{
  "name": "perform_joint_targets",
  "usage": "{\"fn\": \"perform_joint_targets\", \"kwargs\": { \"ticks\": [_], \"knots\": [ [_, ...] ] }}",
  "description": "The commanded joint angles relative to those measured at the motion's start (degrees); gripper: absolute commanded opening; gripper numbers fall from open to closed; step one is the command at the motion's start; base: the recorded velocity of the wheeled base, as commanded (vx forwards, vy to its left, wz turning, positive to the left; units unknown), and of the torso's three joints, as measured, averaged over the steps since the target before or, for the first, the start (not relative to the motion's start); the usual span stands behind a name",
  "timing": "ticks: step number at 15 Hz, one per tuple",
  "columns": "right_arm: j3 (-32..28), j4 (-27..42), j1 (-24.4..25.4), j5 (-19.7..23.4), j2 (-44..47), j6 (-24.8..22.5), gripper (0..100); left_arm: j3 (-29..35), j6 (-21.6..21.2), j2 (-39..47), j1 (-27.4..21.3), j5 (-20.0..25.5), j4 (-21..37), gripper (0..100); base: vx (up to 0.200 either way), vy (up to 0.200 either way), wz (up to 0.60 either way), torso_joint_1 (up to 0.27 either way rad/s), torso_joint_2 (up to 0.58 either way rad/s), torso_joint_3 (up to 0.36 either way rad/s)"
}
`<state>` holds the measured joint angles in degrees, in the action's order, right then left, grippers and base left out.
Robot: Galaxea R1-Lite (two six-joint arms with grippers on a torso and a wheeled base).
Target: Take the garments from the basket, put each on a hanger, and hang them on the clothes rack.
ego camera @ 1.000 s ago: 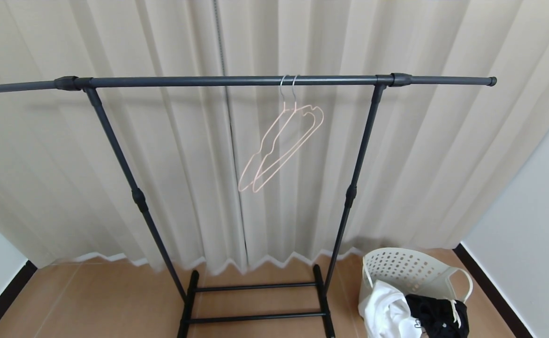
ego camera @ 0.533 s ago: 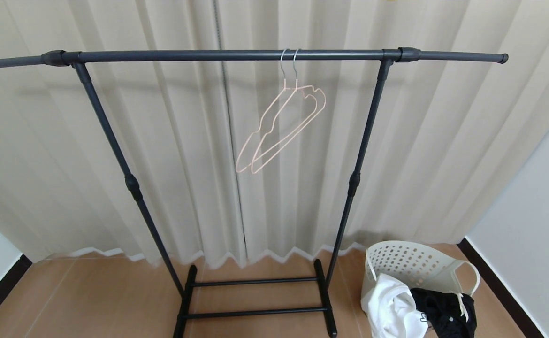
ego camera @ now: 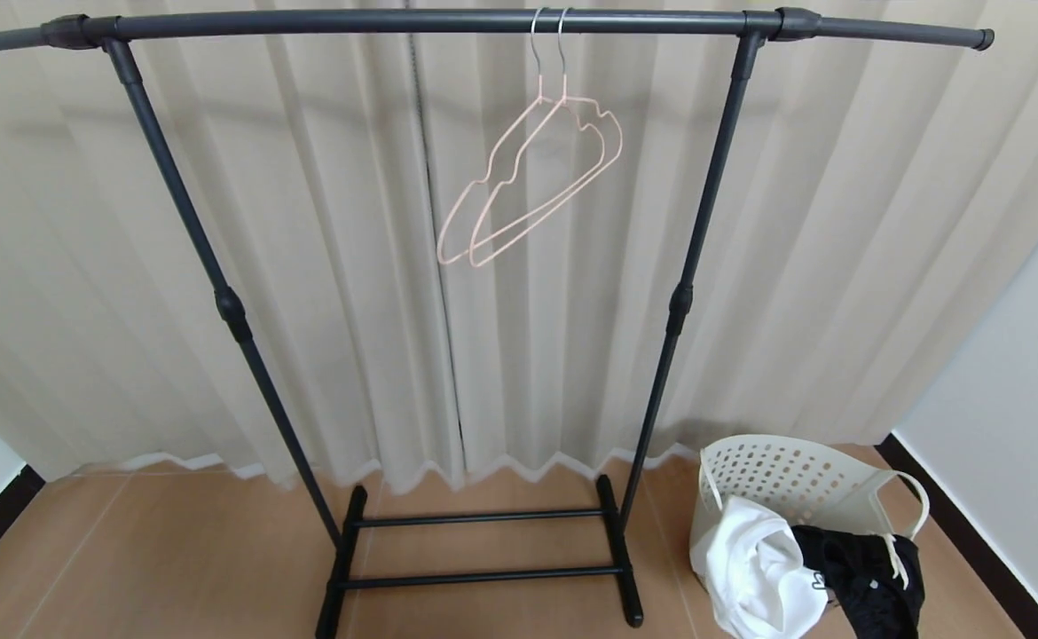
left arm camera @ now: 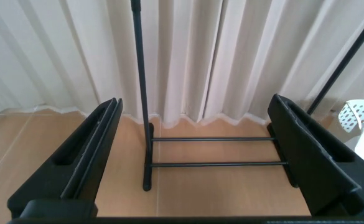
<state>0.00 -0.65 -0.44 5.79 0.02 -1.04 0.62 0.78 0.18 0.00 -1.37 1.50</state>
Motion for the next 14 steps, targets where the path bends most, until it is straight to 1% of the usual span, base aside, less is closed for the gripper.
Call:
{"fn": "perform_joint_targets", "kwargs": {
  "ticks": [1,5,9,12,14],
  "knots": [
    [0.0,0.0,0.0,0.0,0.0,0.0,100,0.1,0.0,0.1,0.0,0.0,0.0,100,0.000,0.000,0.00,-0.149,0.51,0.344],
    [0.0,0.0,0.0,0.0,0.0,0.0,100,0.0,0.1,0.1,0.0,0.0,0.0,100,0.000,0.000,0.00,-0.129,0.49,0.356],
    [0.0,0.0,0.0,0.0,0.0,-0.1,100,0.1,0.1,0.1,0.0,0.0,0.0,100,0.000,0.000,0.00,-0.080,0.45,0.359],
    [0.0,-0.1,0.0,-0.1,0.0,0.0,100,0.0,0.1,0.1,0.0,0.0,0.0,100,0.000,0.000,0.00,-0.018,0.14,0.119],
    [0.0,-0.1,0.0,-0.1,0.0,0.0,100,0.1,0.1,0.1,0.0,0.0,0.0,100,0.000,0.000,-0.60,-0.005,0.03,0.036]
  ]
}}
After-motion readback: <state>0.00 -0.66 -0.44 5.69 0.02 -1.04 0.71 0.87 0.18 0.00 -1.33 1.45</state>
